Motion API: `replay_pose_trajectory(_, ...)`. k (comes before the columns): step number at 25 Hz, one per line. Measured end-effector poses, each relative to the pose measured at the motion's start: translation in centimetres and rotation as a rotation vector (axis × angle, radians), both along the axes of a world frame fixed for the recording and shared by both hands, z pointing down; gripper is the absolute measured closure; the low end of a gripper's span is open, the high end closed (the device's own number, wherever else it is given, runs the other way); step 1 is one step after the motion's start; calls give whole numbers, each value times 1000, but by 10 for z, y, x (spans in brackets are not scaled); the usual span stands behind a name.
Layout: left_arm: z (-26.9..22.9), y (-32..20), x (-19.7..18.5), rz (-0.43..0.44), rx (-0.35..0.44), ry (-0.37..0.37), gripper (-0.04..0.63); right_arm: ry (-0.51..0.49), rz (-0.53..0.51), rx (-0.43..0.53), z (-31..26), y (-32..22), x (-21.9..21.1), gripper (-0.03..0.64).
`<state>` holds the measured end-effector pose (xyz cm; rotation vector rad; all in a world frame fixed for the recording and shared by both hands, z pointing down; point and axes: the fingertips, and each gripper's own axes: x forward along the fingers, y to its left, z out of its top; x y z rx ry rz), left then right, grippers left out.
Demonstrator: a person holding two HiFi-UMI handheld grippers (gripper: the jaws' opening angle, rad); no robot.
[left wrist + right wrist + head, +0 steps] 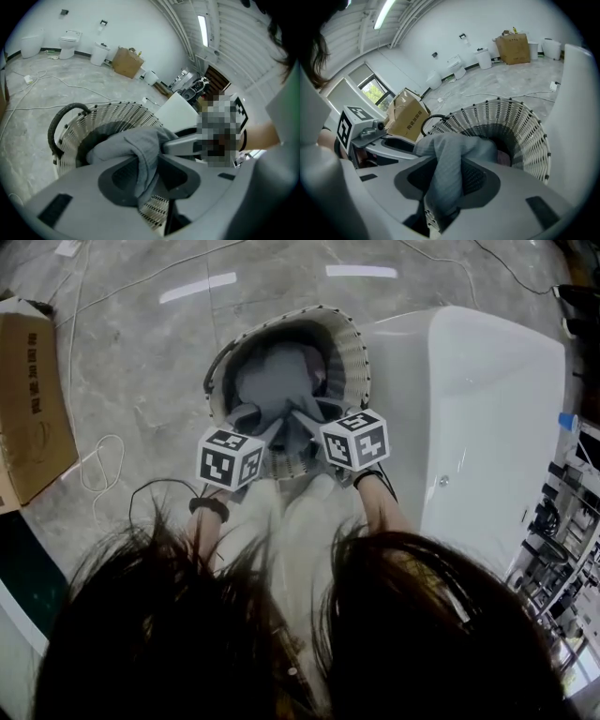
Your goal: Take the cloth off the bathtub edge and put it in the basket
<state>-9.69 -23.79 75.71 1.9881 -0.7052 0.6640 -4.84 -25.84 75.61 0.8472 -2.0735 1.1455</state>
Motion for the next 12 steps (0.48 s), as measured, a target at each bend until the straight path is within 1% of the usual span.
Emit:
replay_pose_trajectory(4,7,6,-7,-12,-24,-7,462,25,17,-35,9,6,10,460)
replay_pose_trajectory(8,5,5,-7,0,0,-13,462,33,29,-49,13,11,18,460)
replay_pose_trajectory(12,1,4,-4,3,8,-8,462,30,30,-52,12,13,16,460)
